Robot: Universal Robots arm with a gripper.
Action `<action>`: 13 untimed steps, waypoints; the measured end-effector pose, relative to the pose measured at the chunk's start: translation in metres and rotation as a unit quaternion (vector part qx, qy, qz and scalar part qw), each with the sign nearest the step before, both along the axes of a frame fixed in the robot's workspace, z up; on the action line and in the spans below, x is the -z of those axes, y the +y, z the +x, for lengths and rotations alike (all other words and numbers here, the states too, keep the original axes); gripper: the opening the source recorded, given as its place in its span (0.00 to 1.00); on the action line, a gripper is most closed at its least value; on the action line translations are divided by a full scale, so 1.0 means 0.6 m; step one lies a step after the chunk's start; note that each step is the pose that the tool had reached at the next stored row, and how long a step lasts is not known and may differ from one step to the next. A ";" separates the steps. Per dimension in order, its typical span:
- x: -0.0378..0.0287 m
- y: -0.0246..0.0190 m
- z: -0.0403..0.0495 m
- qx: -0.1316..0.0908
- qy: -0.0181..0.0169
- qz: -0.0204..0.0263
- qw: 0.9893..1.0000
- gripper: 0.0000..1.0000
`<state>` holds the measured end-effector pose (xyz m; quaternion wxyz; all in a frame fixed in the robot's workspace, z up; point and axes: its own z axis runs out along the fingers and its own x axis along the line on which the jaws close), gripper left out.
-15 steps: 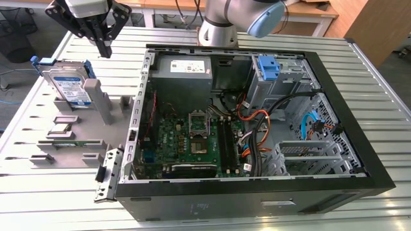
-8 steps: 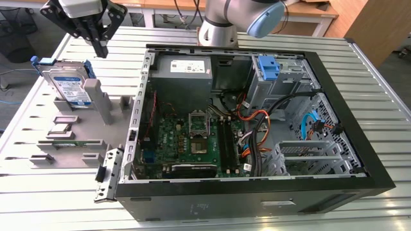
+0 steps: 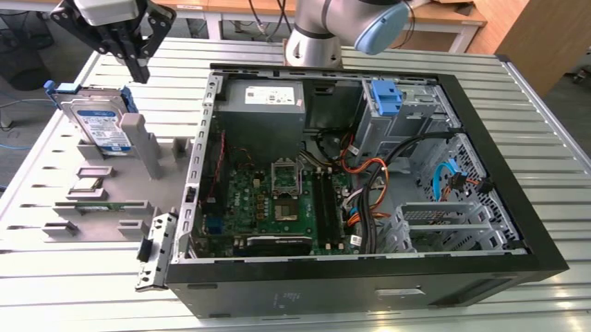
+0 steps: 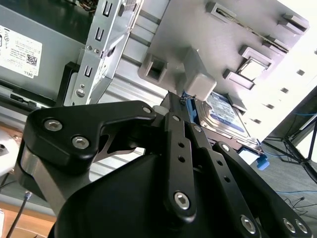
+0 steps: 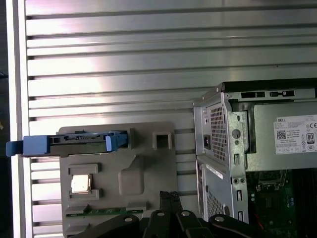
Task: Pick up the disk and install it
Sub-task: 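Reach for the disk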
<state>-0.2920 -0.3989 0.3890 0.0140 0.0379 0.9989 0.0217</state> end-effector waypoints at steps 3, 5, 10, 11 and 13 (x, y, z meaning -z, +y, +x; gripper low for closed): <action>0.000 -0.0001 -0.004 0.000 0.000 0.000 1.000 0.11; 0.000 0.0000 -0.007 0.000 0.000 0.000 1.000 0.11; 0.000 0.0000 -0.013 0.000 0.000 0.000 1.000 0.11; 0.000 -0.0001 -0.014 0.000 0.000 0.000 1.000 0.11; 0.000 0.0000 -0.015 0.000 0.000 0.000 1.000 0.11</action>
